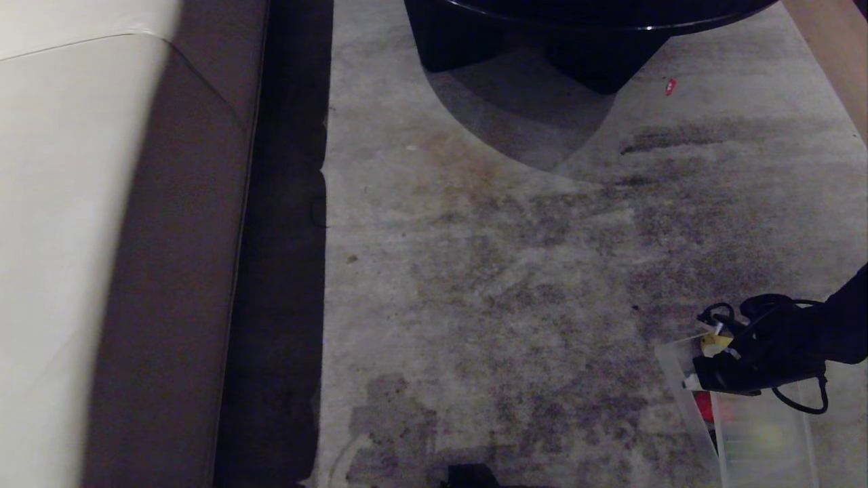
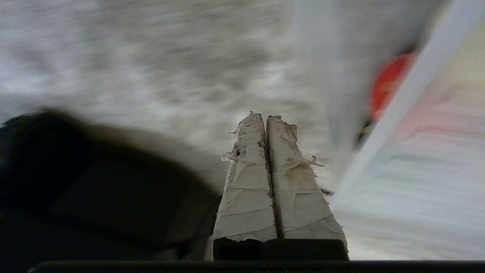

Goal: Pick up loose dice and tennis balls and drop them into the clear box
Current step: Close the lid

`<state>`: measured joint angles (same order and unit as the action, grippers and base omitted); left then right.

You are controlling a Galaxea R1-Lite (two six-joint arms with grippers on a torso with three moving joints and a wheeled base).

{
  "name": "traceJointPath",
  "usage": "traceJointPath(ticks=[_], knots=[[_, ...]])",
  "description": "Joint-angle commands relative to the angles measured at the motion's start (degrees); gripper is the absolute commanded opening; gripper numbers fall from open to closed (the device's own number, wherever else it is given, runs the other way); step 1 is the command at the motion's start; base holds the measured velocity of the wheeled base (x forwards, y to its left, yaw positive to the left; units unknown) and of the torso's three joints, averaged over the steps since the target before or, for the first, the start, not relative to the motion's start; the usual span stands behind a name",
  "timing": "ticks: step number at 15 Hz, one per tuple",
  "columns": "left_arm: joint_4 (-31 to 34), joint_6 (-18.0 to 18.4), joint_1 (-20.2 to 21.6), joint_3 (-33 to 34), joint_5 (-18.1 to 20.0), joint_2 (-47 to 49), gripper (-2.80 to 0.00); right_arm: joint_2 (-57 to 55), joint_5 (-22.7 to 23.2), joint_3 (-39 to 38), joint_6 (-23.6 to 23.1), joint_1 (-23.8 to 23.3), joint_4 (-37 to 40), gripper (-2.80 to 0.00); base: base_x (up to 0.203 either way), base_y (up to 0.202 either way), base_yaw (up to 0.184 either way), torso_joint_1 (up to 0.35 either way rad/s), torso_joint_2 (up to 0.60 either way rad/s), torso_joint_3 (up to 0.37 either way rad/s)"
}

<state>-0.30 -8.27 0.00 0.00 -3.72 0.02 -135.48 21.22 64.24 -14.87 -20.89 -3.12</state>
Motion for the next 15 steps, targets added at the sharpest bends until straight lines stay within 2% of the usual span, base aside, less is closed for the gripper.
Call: traceJointPath(ticks=[1, 6, 8, 12, 15], knots=[[-0.05, -0.08, 0.00, 0.00, -0.06, -0.02, -2.80, 6.38, 1.47, -2.03, -0.08, -0.15, 1.54, -2.80, 0.000, 0.000, 0.000, 0.000, 0.00, 0.000], [-0.05, -0.08, 0.00, 0.00, -0.06, 0.00, -2.80, 13.87, 1.27, -4.72, 4.68, -4.42, 1.71, -2.80, 0.000, 0.000, 0.000, 0.000, 0.00, 0.000], [-0.05, -0.08, 0.00, 0.00, -0.06, 0.00, -2.80, 15.19, -1.47, -4.74, 5.35, -7.03, 1.19, -2.80, 0.000, 0.000, 0.000, 0.000, 0.00, 0.000], [-0.05, -0.08, 0.00, 0.00, -0.06, 0.00, -2.80, 16.49, -10.22, -8.03, 5.24, -12.06, -1.68, -2.80, 0.000, 0.000, 0.000, 0.000, 0.00, 0.000], [-0.05, -0.08, 0.00, 0.00, -0.06, -0.02, -2.80, 16.79, -12.69, -11.25, 4.88, -15.20, -1.94, -2.80, 0.000, 0.000, 0.000, 0.000, 0.00, 0.000]])
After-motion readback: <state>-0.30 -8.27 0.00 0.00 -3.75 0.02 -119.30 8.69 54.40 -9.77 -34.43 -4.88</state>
